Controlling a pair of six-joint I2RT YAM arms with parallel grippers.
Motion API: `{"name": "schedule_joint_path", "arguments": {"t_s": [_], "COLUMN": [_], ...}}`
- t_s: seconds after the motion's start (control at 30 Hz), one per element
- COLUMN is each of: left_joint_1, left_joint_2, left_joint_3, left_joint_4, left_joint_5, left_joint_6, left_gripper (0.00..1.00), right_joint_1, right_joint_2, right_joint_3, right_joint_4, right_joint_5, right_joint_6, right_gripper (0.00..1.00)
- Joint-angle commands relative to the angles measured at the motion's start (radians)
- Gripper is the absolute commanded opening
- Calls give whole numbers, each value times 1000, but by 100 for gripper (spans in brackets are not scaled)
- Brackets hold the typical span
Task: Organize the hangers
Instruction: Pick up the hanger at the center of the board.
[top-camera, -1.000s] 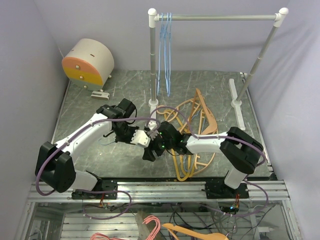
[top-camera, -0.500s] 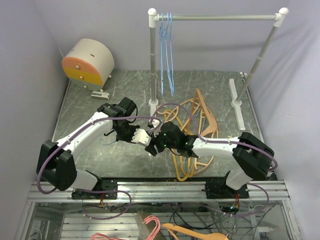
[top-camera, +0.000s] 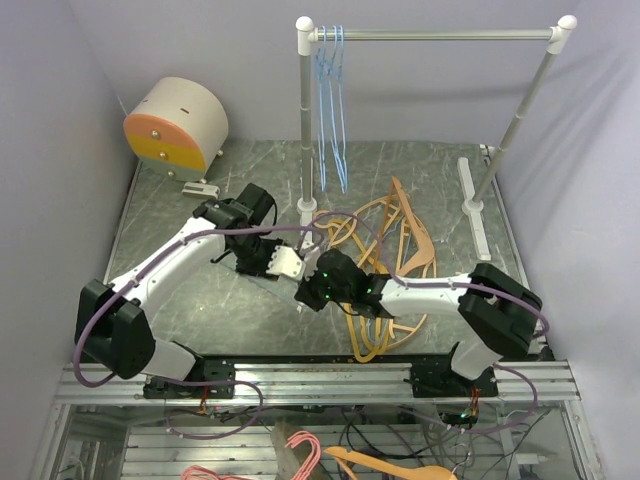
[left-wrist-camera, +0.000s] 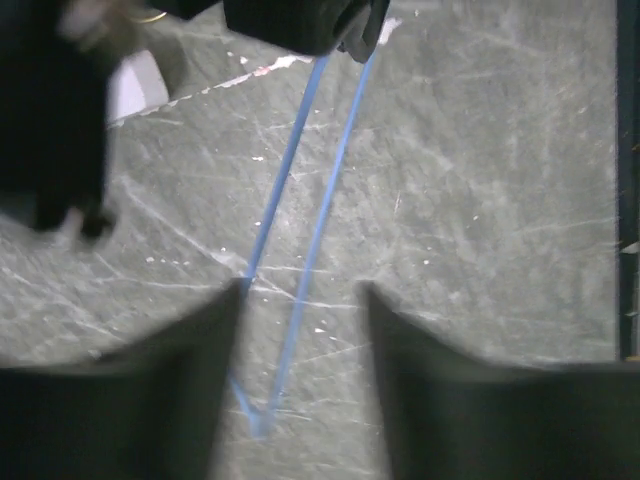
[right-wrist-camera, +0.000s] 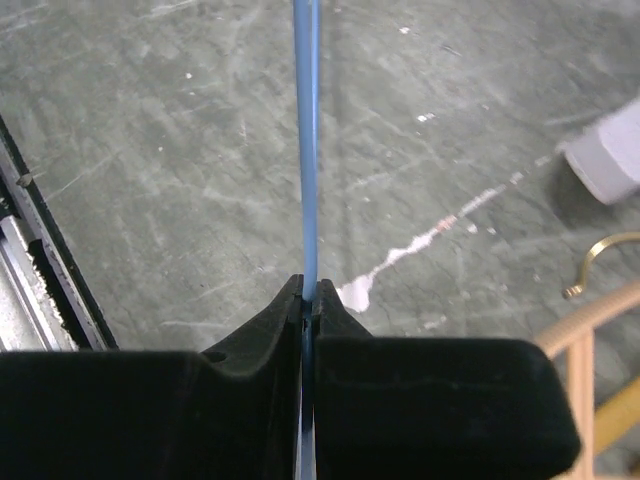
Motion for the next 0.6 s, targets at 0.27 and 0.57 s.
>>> {"name": "schedule_joint_path", "arguments": {"t_s": [0.27, 0.57], "left_joint_1": [-16, -14], "left_joint_2": [-53, -68], "left_joint_3": [692, 1075], "left_joint_4": [-391, 99], "left_joint_5": [214, -227], "left_joint_6": [-187, -857], "left_gripper": [98, 98], "right_joint_1": [45, 210], "right_joint_2": [-364, -672], "right_joint_3": [-165, -153], "right_joint_4": [-52, -350], "right_joint_5": [130, 269], "right_joint_6": [144, 183], "right_gripper": [0, 0]}}
